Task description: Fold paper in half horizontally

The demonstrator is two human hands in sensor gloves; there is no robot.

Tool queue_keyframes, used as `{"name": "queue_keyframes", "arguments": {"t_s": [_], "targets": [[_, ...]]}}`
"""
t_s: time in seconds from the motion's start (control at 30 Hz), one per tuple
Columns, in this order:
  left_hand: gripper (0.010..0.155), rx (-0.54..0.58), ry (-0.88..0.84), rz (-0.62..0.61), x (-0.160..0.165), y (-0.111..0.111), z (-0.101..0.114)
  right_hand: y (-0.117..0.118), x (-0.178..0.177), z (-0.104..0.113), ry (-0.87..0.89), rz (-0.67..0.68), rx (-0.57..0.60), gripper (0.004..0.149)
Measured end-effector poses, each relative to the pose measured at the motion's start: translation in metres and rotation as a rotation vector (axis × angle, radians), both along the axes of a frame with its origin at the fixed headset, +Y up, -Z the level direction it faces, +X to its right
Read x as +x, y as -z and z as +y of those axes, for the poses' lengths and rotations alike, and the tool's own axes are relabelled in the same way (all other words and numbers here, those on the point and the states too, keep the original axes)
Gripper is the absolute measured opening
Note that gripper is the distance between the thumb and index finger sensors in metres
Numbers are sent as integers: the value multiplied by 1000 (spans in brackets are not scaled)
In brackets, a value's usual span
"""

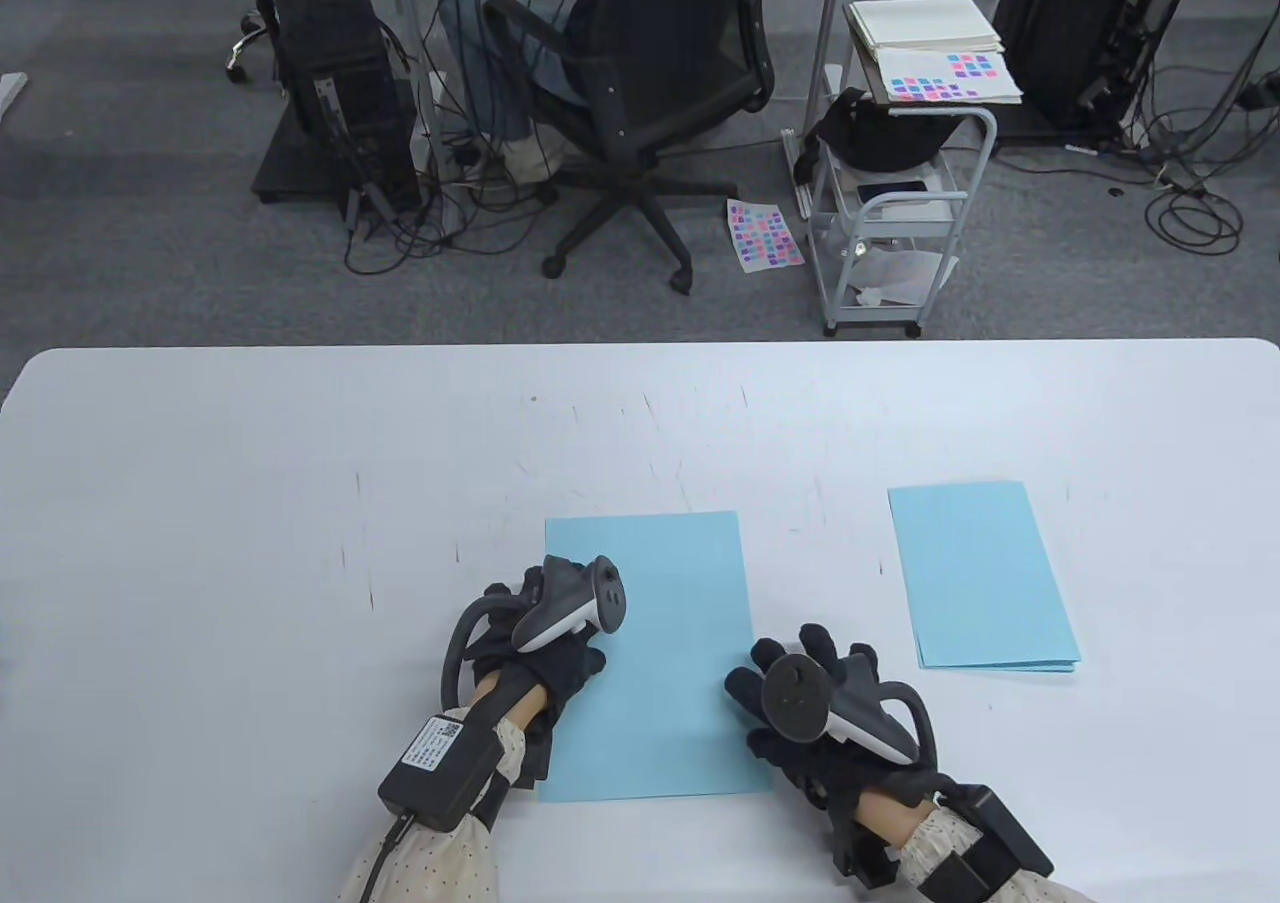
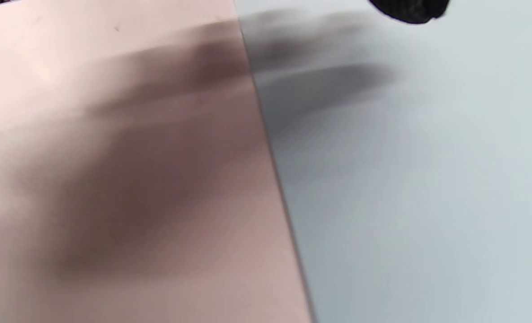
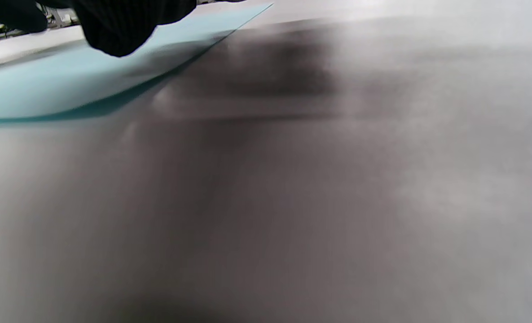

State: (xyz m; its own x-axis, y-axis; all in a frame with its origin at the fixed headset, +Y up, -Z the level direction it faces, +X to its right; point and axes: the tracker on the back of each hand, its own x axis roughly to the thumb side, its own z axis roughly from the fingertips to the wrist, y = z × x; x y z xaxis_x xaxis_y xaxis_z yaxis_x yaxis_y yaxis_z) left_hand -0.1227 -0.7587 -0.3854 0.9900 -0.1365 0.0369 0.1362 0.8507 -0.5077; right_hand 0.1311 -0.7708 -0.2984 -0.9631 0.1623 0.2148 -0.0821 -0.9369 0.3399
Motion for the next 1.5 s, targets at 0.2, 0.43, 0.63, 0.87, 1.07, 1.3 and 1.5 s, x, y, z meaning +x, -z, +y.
{"name": "queue_keyframes", "arguments": {"t_s": [0.2, 0.43, 0.63, 0.87, 1.07, 1.3, 1.5], "targets": [[75, 101, -46, 56, -27, 9, 34, 4, -3, -7, -11, 3, -62, 63], [80, 193, -103, 105, -47, 27, 61, 6, -2, -9, 5, -1, -100, 62], [82, 157, -87, 148, -49, 57, 54, 7, -2, -9, 7, -5, -122, 62], [85, -11, -57, 228, -48, 85, 4, 8, -1, -10, 16, -9, -133, 61], [88, -92, -64, 265, -49, 94, -27, 10, -1, -11, 29, -12, -145, 62], [80, -96, -66, 274, -46, 97, -31, 11, -1, -11, 20, -12, -148, 61], [72, -75, -82, 267, -45, 95, -27, 11, -1, -11, 15, -13, -152, 61]]}}
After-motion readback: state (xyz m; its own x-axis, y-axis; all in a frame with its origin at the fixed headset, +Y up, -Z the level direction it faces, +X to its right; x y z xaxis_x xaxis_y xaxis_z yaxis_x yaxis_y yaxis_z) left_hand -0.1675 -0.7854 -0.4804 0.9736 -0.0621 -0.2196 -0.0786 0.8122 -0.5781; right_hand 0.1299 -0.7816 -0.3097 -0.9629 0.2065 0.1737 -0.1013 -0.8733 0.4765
